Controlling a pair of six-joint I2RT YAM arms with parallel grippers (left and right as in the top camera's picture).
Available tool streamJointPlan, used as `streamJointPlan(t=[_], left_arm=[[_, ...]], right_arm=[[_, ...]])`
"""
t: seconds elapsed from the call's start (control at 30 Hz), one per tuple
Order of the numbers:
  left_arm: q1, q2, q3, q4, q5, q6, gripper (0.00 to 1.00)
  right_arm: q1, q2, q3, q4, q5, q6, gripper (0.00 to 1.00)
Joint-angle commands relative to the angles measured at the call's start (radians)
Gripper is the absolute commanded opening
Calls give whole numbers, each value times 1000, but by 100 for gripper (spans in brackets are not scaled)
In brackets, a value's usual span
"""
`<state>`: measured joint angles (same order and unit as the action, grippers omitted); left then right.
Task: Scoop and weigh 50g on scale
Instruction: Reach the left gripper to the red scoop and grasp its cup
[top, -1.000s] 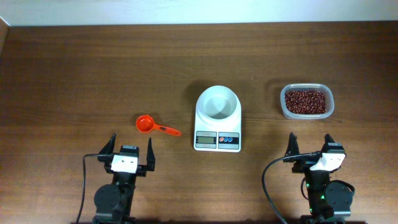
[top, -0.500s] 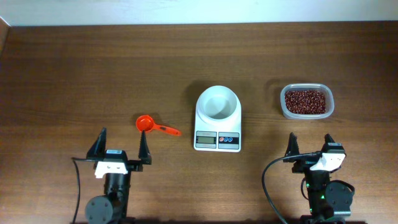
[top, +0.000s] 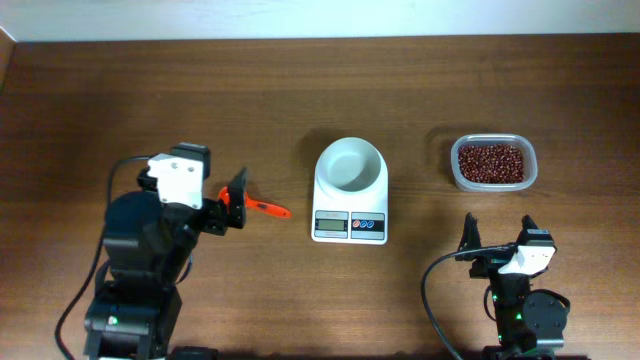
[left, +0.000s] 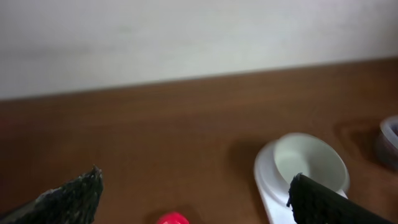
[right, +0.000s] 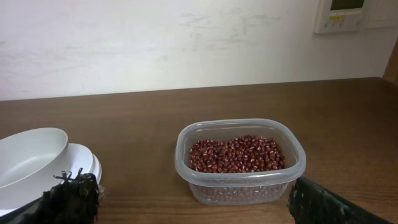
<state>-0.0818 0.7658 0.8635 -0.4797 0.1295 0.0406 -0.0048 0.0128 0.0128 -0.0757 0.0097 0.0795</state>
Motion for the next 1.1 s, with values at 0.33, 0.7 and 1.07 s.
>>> streamJointPlan(t=[0.33, 0.7, 1.07], left_arm=[[5, 189, 68, -107, 50, -320, 99], [19, 605, 305, -374, -123, -609, 99], [19, 874, 304, -398, -153, -948, 92]], right_arm=[[6, -5, -7, -5, 1, 2, 99], [6, -5, -7, -5, 1, 2, 99], [6, -5, -7, -5, 1, 2, 99]])
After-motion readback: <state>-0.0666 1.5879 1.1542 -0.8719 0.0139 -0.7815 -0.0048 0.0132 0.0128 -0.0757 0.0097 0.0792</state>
